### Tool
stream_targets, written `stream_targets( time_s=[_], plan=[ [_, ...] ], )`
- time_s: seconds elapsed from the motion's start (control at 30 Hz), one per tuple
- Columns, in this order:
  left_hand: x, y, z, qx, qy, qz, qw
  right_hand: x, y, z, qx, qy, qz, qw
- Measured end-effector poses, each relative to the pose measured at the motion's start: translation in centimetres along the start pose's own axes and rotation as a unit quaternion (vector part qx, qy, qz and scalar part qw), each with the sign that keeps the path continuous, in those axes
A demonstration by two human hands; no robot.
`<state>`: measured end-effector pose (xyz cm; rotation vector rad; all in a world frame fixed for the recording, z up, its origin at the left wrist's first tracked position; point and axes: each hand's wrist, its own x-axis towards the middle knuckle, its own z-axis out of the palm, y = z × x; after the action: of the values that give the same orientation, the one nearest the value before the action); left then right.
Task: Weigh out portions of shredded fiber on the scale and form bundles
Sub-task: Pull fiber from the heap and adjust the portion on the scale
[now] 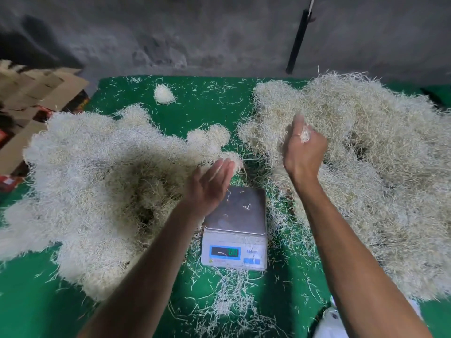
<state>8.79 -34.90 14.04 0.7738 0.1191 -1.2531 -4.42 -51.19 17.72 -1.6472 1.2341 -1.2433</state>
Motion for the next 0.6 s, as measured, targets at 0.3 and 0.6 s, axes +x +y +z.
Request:
stream_targets(
  time_s=[0.3,0.6],
  plan=[
    [2.4,0.9,-3.4,-0.066,0.131,-0.026,0.989,-4.0,-4.6,10.4,-0.104,-0.361,-0.086,0.923],
    [4.4,-2.9,-2.3,0.014,0.039,-0.067,0.997,-4.1,3.8,5.2,-0.221,-0.339,0.007,0.914]
  ],
)
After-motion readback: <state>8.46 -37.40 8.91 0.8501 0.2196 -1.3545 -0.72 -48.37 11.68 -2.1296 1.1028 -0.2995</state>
